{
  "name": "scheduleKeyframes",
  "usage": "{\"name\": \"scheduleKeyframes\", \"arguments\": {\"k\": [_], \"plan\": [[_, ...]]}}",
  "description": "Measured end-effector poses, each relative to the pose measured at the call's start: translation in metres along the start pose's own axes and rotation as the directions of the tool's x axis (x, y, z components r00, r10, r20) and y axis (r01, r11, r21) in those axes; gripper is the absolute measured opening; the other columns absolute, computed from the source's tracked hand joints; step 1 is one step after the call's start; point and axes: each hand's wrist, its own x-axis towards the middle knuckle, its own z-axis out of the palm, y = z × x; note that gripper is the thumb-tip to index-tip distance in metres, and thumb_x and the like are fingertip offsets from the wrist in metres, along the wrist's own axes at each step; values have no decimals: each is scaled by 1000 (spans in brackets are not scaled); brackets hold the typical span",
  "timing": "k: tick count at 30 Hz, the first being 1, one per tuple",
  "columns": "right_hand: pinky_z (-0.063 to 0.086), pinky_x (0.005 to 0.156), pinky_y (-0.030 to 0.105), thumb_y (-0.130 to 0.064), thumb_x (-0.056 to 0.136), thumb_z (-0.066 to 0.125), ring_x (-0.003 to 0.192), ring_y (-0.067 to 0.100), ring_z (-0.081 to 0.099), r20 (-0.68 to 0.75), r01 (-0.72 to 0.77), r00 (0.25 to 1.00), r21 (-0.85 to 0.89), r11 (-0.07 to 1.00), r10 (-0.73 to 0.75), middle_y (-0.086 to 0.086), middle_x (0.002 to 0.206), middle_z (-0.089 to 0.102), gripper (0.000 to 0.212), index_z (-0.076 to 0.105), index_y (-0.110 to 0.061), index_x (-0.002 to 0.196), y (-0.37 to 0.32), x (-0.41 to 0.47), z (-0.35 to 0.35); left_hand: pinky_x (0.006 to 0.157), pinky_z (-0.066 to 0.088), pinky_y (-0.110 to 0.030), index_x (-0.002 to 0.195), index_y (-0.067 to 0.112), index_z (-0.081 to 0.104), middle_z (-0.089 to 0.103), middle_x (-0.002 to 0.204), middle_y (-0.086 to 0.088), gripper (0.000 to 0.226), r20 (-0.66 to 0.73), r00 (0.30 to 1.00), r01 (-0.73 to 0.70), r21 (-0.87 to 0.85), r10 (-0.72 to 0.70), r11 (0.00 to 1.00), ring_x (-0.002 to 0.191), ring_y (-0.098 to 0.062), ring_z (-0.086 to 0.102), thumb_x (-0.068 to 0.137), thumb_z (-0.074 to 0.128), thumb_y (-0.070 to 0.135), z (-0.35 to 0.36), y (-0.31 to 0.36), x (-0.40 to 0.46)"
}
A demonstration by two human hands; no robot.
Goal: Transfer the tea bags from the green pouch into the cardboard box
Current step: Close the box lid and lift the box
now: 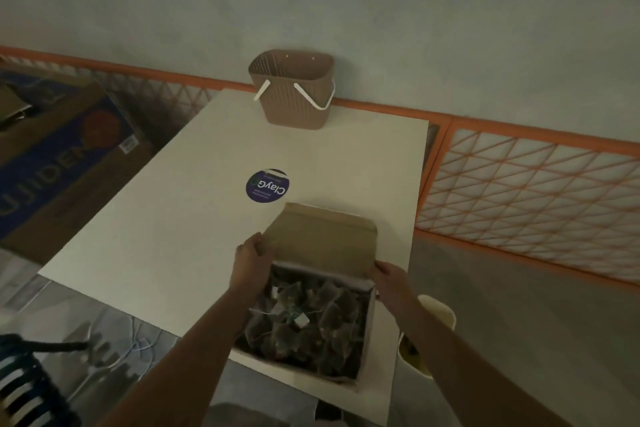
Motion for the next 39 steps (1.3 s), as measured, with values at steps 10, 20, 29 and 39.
{"name": "scheduleKeyframes", "arguments": {"k": [10,20,29,39], "plan": [[53,86,35,-29,92,62,95,17,65,-157,47,987,22,999,-43,1,104,69,28,61,-16,118,4,-6,9,93,42,-31,137,10,61,66,131,-11,38,52,997,-47,-90,52,995,117,-29,61,106,50,29,-1,-20,26],[48,78,30,-28,96,56,93,18,62,-249,170,959,113,979,-138,-2,100,64,24,59,-18,118,-2,-27,14,91,47,-36,136,13,56,65,123,-6,36,-17,999,-31,-304,27,952,110,-24,61,102,58,25,-9,-17,14],[45,90,29,-42,99,46,114,13,54,-226,460,871,63,886,-436,-7,122,57,29,52,-38,127,-27,-82,14,80,42,-19,133,10,53,59,128,-5,37,-86,984,-179,-497,157,849,114,-19,56,105,52,33,-36,22,-26],[48,66,23,-57,96,35,80,13,58,-254,343,930,338,876,-266,3,94,62,51,64,-16,104,-6,-144,26,100,40,-38,137,36,53,46,104,0,34,-148,974,-225,-563,170,795,104,-18,51,109,34,41,-60,-18,-81]]}}
